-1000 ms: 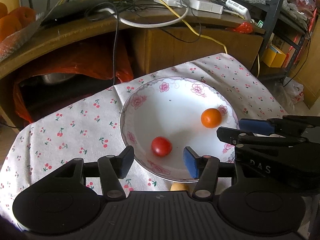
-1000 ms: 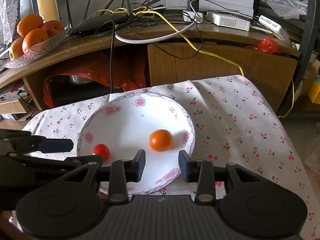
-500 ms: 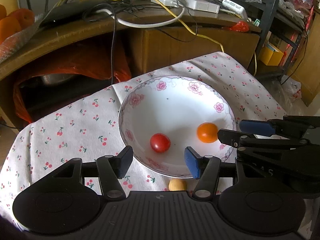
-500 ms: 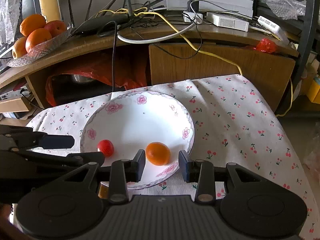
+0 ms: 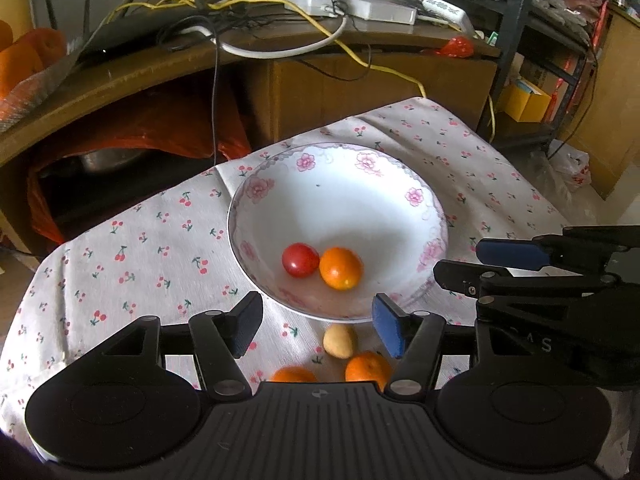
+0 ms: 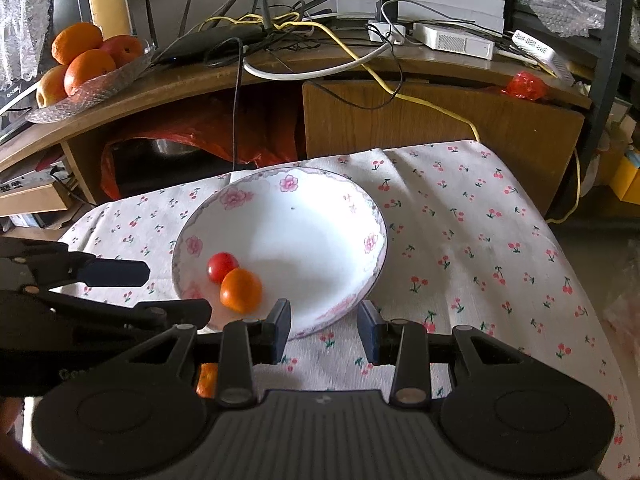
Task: Organize fruits
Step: 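Withdraw both tools from the bowl toward the remaining fruit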
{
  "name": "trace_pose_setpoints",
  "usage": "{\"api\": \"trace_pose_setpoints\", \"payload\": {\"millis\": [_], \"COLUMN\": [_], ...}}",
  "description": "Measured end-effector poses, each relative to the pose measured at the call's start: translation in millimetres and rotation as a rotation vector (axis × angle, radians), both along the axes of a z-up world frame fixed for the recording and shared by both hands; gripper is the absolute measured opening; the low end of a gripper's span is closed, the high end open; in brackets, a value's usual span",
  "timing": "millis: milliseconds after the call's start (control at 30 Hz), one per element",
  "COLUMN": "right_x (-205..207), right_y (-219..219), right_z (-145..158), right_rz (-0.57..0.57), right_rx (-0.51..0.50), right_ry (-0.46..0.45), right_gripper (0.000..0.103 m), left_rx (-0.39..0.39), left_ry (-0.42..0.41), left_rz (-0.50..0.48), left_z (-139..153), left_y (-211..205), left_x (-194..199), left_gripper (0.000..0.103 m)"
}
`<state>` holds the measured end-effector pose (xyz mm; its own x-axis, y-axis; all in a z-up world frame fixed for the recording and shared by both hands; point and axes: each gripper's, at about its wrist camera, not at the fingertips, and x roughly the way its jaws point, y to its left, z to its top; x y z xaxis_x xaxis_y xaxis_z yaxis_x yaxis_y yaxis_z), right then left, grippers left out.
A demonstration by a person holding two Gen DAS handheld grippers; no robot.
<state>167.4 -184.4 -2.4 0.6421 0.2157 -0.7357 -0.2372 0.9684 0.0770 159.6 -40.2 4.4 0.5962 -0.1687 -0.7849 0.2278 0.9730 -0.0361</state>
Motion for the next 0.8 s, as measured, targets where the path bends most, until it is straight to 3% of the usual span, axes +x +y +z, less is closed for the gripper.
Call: {"api": "trace_pose_setpoints", "payload": {"millis": [800], "right_x": [-70.3], "right_y": [-2.0], "right_z": [-11.1], "right_rz": [0.021], "right_rx": [0.026], "right_ry": [0.052], "right_gripper": [0.039], "left_rx": [-0.060], "left_ry": [0.031], "left_rz": [0.061], "left_z": [-6.1], "left_y": [16.6], "left_x": [-75.1], "left_gripper": [0.070]}}
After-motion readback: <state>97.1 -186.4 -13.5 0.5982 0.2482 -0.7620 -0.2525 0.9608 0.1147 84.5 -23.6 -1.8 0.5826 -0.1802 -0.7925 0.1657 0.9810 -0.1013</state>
